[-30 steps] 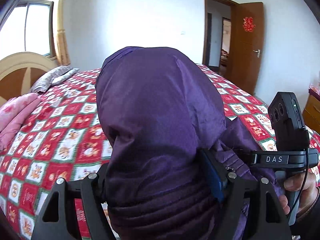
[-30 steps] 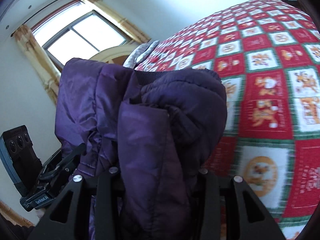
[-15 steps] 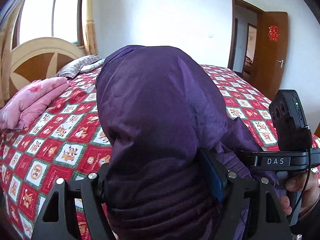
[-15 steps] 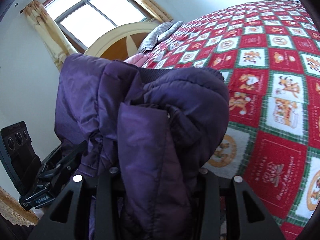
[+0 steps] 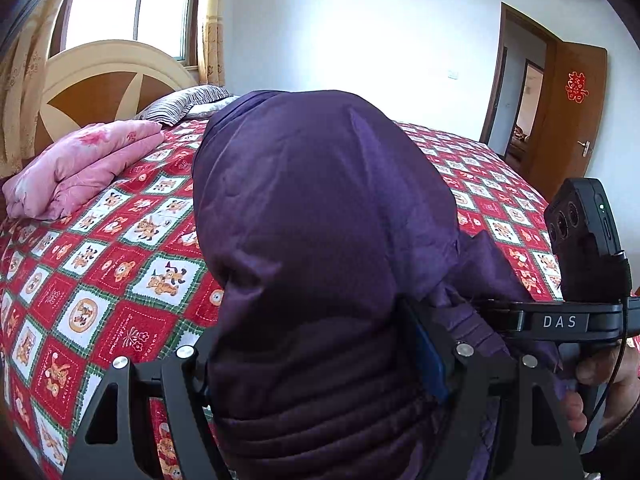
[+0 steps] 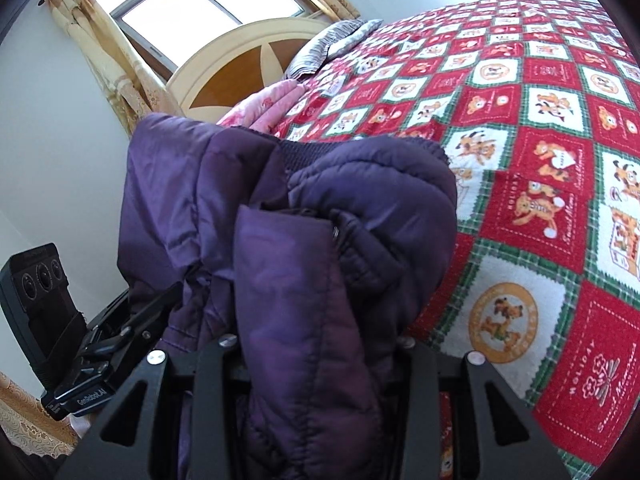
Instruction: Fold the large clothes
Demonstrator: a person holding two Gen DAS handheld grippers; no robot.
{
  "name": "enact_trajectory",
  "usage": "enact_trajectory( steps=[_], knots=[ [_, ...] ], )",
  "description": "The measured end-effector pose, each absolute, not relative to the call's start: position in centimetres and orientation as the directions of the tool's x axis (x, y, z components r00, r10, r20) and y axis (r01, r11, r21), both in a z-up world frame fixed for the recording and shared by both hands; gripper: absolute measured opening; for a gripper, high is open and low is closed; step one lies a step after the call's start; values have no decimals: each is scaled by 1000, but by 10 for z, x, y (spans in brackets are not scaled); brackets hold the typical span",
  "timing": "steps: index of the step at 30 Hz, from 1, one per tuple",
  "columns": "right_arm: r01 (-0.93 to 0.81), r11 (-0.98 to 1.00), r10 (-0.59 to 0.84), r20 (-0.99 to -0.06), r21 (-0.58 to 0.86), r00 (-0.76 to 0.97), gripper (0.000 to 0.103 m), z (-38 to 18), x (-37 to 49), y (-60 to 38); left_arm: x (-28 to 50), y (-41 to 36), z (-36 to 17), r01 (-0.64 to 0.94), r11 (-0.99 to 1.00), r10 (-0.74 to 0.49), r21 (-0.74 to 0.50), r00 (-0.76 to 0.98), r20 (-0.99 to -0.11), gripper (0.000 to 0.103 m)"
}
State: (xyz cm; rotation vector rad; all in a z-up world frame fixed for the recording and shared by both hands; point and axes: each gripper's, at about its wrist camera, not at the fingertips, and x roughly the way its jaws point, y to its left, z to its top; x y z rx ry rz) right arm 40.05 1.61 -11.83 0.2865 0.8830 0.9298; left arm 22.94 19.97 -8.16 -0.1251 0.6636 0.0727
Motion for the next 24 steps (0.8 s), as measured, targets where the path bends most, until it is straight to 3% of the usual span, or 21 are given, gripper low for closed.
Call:
enact_trajectory(
  steps=[12,18,24],
  knots=[
    [-567,605,778,-566,558,272,41,-125,410,33,233,222,-100,-144,982,31,-120,758,-652,78],
    [-548,613,774,-572,569,272,42,-130,415,33,232,224,-108,-176,984,112,-36,756,-645,83],
    [-531,639,752,-594,556,284,44,-133,417,37,233,236,-116,-207,976,117,-64,751,-650,91]
  ],
)
